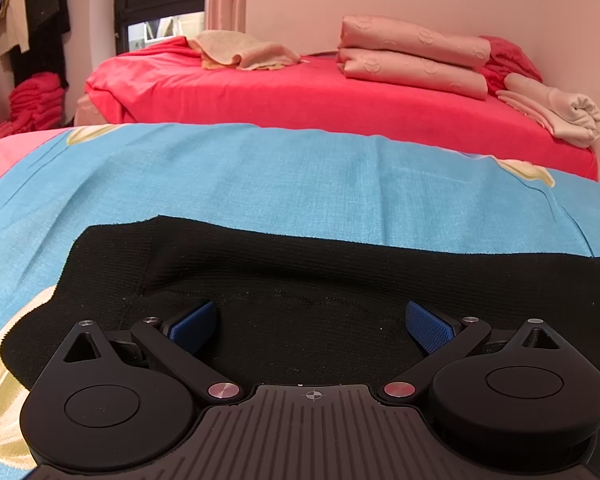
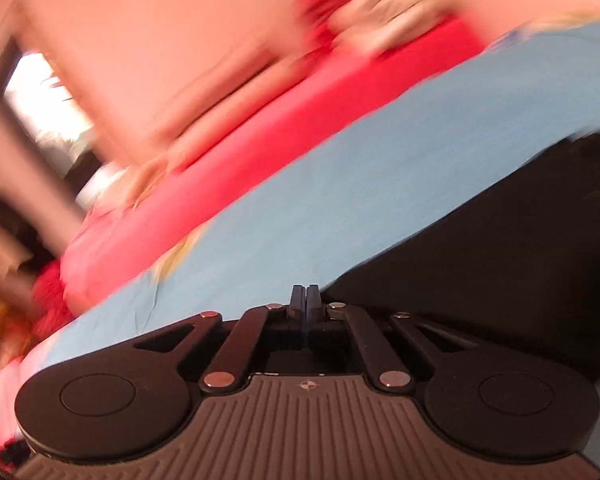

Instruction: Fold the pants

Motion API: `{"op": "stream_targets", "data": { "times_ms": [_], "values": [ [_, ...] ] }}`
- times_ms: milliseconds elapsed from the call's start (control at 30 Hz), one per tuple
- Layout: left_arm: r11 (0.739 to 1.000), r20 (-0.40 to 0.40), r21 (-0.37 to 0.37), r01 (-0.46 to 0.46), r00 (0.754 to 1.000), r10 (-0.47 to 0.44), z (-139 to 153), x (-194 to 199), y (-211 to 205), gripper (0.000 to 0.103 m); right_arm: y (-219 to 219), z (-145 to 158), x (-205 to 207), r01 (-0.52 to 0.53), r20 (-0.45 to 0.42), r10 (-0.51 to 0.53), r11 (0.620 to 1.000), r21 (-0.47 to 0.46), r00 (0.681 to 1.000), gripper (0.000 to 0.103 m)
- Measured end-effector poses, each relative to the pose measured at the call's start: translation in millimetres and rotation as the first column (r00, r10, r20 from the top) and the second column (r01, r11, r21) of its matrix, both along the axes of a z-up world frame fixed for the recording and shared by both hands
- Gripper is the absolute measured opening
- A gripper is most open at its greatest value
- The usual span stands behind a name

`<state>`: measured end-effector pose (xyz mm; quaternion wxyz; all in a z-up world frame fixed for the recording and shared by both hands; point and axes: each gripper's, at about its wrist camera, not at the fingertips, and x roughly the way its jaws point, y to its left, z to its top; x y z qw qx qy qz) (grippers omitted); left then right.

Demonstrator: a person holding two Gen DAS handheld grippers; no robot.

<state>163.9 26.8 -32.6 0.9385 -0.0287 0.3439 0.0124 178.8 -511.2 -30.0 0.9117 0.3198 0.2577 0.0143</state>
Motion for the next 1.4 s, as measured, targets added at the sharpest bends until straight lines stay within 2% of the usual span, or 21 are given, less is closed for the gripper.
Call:
{"op": "stream_targets", "data": {
  "times_ms": [67,133,167,233,267,300,333,400,433,500,567,633,700,733,800,833,867,933,1067,1233,1400],
  "values": [
    [1.000,0.001,0.000,0.000,1.000,0.000,0.2,-0.2,0.0,0.103,-0.6,8.6,-16.6,0.124,-0.001,-0.124,0.992,0.013,0.992,0.042],
    [1.000,0.000,0.001,0.000,1.000,0.000,0.1,-0.3,0.0,0.103,18.3,16.2,-27.4,0.007,0.046,-0.005,0.999,-0.044,0.999,0.074],
    [1.000,0.000,0.001,0.000,1.000,0.000,0.1,-0.5,0.2,0.103,27.9,15.6,-32.0,-0.048,0.046,0.050,0.998,-0.048,0.998,0.077],
    [1.000,0.000,0.000,0.000,1.000,0.000,0.1,-0.3,0.0,0.103,30.3,9.3,-35.1,-0.121,0.002,0.121,0.990,-0.068,0.993,0.074],
    [1.000,0.000,0.001,0.000,1.000,0.000,0.1,-0.2,-0.1,0.103,21.8,6.5,-37.2,-0.093,0.002,0.094,0.990,-0.104,0.996,0.059],
    [1.000,0.000,0.001,0.000,1.000,0.000,0.1,-0.3,0.0,0.103,2.3,2.2,-39.1,-0.031,-0.004,0.030,0.993,-0.111,1.000,0.042],
    [1.000,0.000,0.001,0.000,1.000,0.000,0.0,-0.3,0.1,0.103,-22.1,-3.5,-39.1,0.030,-0.027,-0.032,0.998,-0.047,0.999,0.000],
    [1.000,0.000,0.002,0.000,1.000,0.000,0.0,-0.3,-0.1,0.103,-58.6,-10.9,-46.4,0.184,-0.024,-0.182,0.980,0.074,0.983,0.000],
    [1.000,0.000,0.002,0.000,1.000,0.000,-0.1,-0.3,0.0,0.103,-67.2,-5.3,-53.5,0.285,-0.018,-0.284,0.958,0.031,0.959,0.000],
    [1.000,0.000,0.001,0.000,1.000,0.000,0.0,-0.3,0.0,0.103,-62.3,9.1,-63.4,0.363,0.014,-0.363,0.929,-0.070,0.932,0.024],
    [1.000,0.001,0.002,0.000,1.000,0.000,-0.1,-0.3,-0.1,0.103,-48.3,12.6,-65.7,0.288,0.019,-0.287,0.955,-0.069,0.958,0.055],
    [1.000,0.000,0.006,-0.002,1.000,0.002,0.2,-0.7,-0.4,0.103,-40.0,5.3,-63.5,0.167,0.011,-0.167,0.986,-0.006,0.986,0.059],
    [1.000,0.001,0.013,-0.004,1.000,0.004,0.5,-0.7,-1.6,0.103,-44.2,-0.8,-64.0,0.163,-0.006,-0.163,0.986,0.012,0.987,0.050],
    [1.000,0.000,0.019,-0.005,1.000,0.005,0.6,-0.8,-2.3,0.103,-49.7,-2.7,-65.0,0.222,-0.018,-0.222,0.975,-0.013,0.975,0.012],
    [0.999,0.003,0.037,-0.009,1.000,0.009,0.9,-1.2,-5.0,0.103,-53.7,2.0,-71.1,0.385,-0.048,-0.390,0.918,-0.093,0.919,0.000],
    [0.999,0.003,0.044,-0.012,1.000,0.011,1.3,-1.4,-6.3,0.103,-54.8,7.1,-75.8,0.431,-0.045,-0.438,0.895,-0.120,0.898,0.011],
    [0.999,0.003,0.047,-0.012,1.000,0.012,1.8,-0.8,-7.1,0.103,-50.0,11.5,-78.0,0.460,-0.051,-0.473,0.873,-0.160,0.880,0.044],
    [0.999,0.001,0.047,-0.012,1.000,0.012,1.8,-0.2,-7.1,0.103,-30.8,19.0,-81.2,0.467,-0.037,-0.484,0.859,-0.209,0.874,0.076],
    [0.998,0.000,0.053,-0.012,1.000,0.012,1.7,0.3,-8.0,0.103,-10.9,23.7,-103.2,0.443,-0.043,-0.460,0.873,-0.205,0.887,0.073],
    [0.998,-0.001,0.054,-0.012,1.000,0.012,1.7,0.3,-7.5,0.103,-1.5,24.4,-121.2,0.324,-0.115,-0.323,0.946,-0.007,0.940,0.078],
    [0.999,0.000,0.053,-0.012,1.000,0.012,1.6,0.2,-7.5,0.103,11.4,21.0,-124.9,0.251,-0.164,-0.229,0.960,0.127,0.959,0.081]
  ]
}}
